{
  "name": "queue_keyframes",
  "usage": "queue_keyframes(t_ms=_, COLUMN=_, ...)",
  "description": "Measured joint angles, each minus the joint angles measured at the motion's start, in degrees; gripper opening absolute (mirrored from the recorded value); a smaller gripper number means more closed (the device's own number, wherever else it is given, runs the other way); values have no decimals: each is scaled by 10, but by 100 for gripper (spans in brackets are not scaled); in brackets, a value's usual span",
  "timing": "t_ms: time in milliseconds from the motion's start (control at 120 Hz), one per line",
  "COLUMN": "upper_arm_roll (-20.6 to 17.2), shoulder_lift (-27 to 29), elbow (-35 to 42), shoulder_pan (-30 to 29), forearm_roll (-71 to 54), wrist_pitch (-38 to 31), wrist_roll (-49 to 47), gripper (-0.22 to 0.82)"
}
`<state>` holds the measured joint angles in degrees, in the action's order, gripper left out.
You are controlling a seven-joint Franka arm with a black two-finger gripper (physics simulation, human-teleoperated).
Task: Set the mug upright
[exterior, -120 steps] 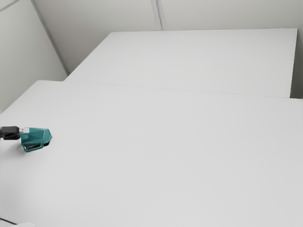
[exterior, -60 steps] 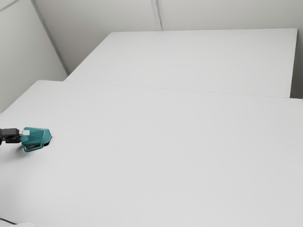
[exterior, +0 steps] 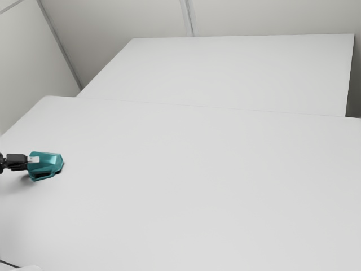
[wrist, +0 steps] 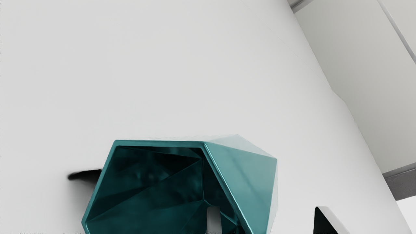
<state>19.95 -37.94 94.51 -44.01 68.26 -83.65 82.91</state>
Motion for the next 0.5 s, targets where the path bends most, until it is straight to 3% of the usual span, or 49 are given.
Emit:
queue_keyframes(t_ms=333, upper_arm_roll=0, shoulder_lift=0, elbow=1, shoulder_pan=-3, forearm_roll=-4, wrist_pitch=-4, wrist_roll=-2, gripper=-4)
queue_keyframes(t_ms=500, upper_arm_roll=0, shoulder_lift=0, elbow=1, shoulder_pan=-3, forearm_roll=-6, wrist_pitch=-7, wrist_roll=-2, gripper=-12)
